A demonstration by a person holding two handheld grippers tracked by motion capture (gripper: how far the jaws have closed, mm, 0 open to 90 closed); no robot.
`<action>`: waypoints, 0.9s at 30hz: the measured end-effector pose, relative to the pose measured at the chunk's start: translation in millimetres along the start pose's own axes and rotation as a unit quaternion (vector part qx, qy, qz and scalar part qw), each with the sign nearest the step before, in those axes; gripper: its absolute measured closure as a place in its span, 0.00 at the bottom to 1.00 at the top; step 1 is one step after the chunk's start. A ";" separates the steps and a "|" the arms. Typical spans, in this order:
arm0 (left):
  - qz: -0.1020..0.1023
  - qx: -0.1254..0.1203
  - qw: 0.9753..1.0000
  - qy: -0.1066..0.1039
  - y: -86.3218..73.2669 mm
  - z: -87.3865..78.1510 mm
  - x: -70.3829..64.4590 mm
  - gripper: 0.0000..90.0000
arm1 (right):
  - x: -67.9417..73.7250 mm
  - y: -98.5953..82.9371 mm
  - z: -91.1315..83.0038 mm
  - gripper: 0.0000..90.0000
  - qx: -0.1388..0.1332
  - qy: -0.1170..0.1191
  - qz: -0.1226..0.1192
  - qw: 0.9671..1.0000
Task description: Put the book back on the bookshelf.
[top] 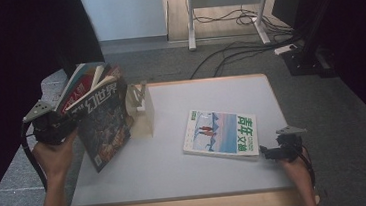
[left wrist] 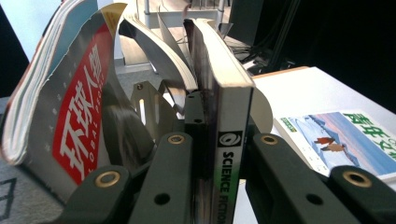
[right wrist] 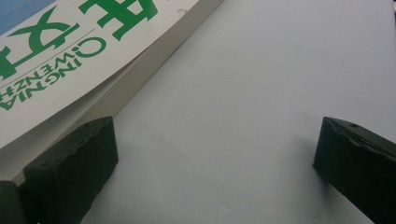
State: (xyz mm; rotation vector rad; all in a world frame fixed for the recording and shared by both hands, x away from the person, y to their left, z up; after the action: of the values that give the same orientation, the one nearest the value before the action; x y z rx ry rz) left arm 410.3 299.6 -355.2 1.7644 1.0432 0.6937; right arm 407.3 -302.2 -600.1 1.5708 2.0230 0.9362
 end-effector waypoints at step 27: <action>-0.003 -0.020 1.000 0.017 -2.8 27.6 -7.2 0.92 | 0.0 0.0 0.0 0.00 0.000 0.000 0.000 1.000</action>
State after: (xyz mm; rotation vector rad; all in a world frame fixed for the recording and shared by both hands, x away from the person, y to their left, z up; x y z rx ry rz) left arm 428.2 281.8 -368.8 1.7197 1.0502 0.7378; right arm 407.3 -302.2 -600.1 1.5708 2.0235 0.9363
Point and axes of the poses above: each handheld gripper's, and its own axes: z roughly forward along the jaws, y roughly out of its top, x roughly to its left, the point moved 9 cm from there along z, roughly forward along the jaws, and after that the axes turned 6 degrees about z, right-handed, at the moved point
